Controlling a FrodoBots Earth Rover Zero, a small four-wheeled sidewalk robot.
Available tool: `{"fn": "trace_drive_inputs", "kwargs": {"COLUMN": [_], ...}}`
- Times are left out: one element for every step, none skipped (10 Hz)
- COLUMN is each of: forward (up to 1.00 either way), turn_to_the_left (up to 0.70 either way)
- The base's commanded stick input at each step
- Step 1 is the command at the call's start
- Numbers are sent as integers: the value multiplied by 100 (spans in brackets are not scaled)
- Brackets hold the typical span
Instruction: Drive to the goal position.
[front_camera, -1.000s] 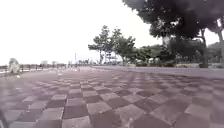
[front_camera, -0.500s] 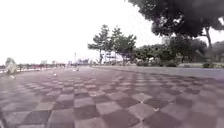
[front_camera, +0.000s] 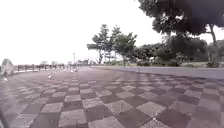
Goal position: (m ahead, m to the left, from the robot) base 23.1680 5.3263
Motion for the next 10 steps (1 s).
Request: {"fn": "trace_drive_inputs", "kwargs": {"forward": [100,100,100,100,100,100,100,100,100,100], "turn_to_the_left": [0,0,23,0,0,0,0,21,35,20]}}
